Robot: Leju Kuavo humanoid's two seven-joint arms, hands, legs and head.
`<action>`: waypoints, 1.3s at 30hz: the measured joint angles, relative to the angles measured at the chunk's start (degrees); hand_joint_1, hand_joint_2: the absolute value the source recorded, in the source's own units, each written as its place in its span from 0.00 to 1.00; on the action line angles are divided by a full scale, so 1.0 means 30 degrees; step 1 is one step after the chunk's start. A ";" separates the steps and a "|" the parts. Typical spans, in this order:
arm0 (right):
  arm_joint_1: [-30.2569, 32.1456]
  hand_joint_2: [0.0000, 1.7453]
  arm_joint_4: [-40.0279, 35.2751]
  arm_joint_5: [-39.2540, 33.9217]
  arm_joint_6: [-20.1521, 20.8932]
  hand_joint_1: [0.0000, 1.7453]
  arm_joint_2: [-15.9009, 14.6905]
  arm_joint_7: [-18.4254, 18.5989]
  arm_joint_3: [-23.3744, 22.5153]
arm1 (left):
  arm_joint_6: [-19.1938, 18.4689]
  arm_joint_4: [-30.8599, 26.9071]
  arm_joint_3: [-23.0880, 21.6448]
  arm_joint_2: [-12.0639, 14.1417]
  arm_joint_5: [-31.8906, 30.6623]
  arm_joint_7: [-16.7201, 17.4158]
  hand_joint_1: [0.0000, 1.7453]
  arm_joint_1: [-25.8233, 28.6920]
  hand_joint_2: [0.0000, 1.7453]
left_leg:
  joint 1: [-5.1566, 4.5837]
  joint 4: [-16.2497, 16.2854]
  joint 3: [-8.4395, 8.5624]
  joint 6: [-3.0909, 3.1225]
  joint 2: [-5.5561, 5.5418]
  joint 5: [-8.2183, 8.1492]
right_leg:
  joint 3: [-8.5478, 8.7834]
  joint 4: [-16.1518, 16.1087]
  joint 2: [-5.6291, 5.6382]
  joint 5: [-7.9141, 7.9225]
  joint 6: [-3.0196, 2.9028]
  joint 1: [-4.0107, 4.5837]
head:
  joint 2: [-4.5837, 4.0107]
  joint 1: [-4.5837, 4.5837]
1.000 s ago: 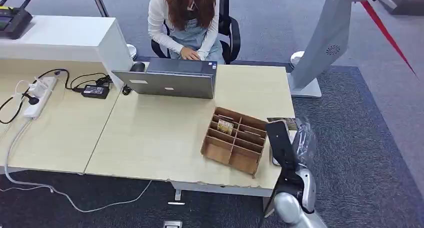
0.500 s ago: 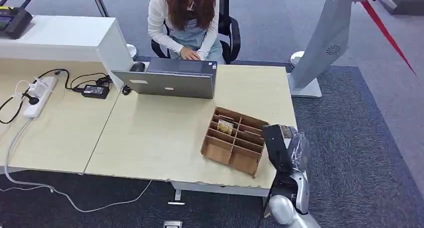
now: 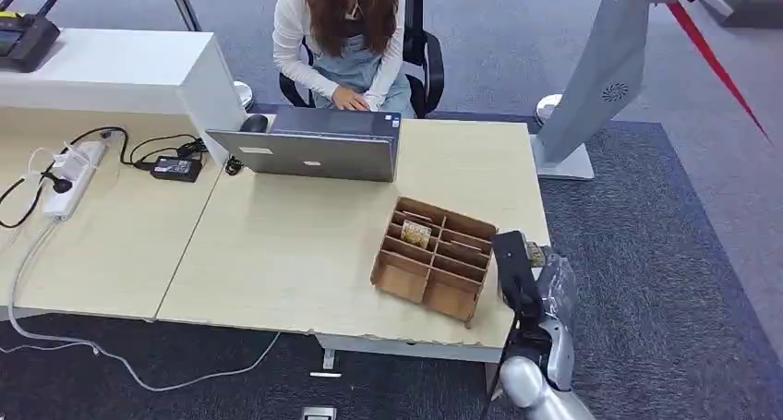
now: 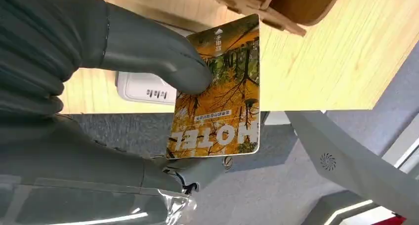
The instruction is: Pass the card to the sensor for recognition and then transmit it.
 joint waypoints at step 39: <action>0.0026 1.00 0.4123 -0.2127 0.0839 1.00 -0.1552 -0.1887 -0.0860 | -0.0029 -0.0007 0.0000 -0.0102 -0.0342 0.0444 0.00 0.0011 0.00 | -0.0013 0.0005 0.0012 0.0020 0.0033 -0.0017 | 0.0003 -0.0003 0.0018 -0.0005 0.0011 -0.0019 | 0.0000 0.0000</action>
